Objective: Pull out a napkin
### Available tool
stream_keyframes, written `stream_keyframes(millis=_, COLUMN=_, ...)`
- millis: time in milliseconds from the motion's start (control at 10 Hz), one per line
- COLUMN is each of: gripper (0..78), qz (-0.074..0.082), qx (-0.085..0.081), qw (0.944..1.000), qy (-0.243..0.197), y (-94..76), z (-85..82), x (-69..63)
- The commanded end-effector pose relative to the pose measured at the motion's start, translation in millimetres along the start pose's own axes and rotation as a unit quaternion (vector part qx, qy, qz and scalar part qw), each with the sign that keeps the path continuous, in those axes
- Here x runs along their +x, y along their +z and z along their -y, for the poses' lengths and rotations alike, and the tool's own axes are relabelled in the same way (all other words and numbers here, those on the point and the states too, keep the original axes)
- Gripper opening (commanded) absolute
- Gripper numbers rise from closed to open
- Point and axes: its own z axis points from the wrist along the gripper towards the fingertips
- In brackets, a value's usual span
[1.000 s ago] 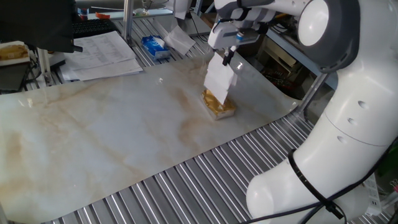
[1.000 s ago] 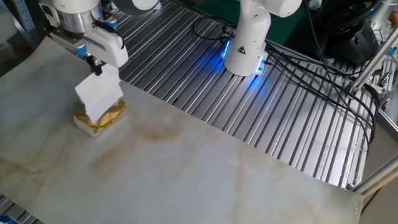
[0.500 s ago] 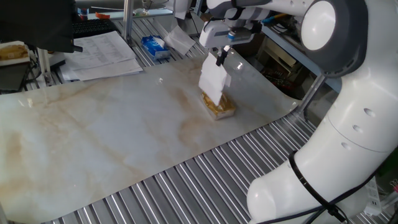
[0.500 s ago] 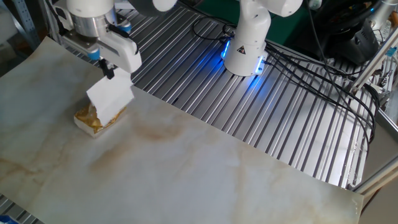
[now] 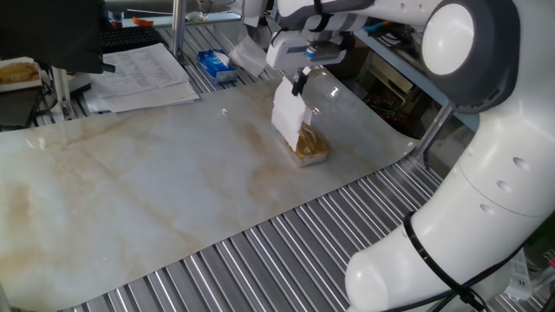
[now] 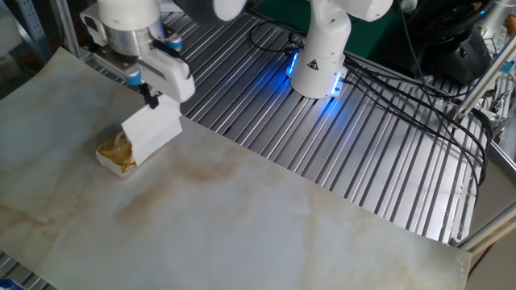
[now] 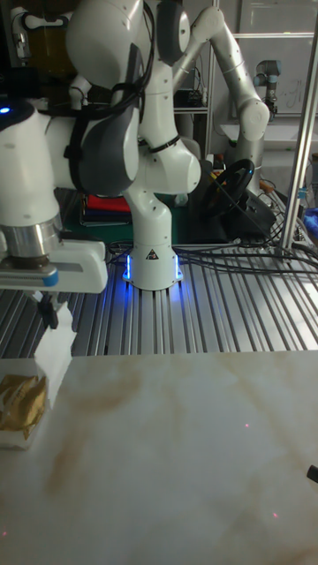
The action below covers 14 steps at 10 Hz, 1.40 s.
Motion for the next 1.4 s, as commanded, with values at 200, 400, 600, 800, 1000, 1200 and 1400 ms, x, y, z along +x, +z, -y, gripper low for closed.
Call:
stream_keyframes(millis=200, gripper=1.2, qz=0.005, qx=-0.002, qw=0.9999, qy=0.013, y=9.1, z=-19.7, x=3.0)
stream_keyframes(millis=400, gripper=1.2, qz=0.006, qx=-0.003, qw=0.9998, qy=0.019, y=12.6, z=-26.8, x=4.9)
stream_keyframes(millis=600, gripper=1.2, qz=0.009, qx=-0.003, qw=0.9997, qy=0.022, y=15.1, z=-31.9, x=7.0)
stream_keyframes(millis=800, gripper=1.2, qz=0.011, qx=-0.005, qw=0.9998, qy=0.018, y=16.4, z=-36.3, x=8.4)
stream_keyframes(millis=1000, gripper=1.2, qz=0.014, qx=-0.005, qw=0.9996, qy=0.024, y=17.2, z=-37.6, x=8.6)
stream_keyframes(millis=1200, gripper=1.2, qz=0.021, qx=-0.006, qw=0.9994, qy=0.026, y=17.5, z=-39.5, x=9.2)
stream_keyframes(millis=1400, gripper=1.2, qz=0.031, qx=-0.006, qw=0.9992, qy=0.025, y=17.6, z=-44.3, x=11.2)
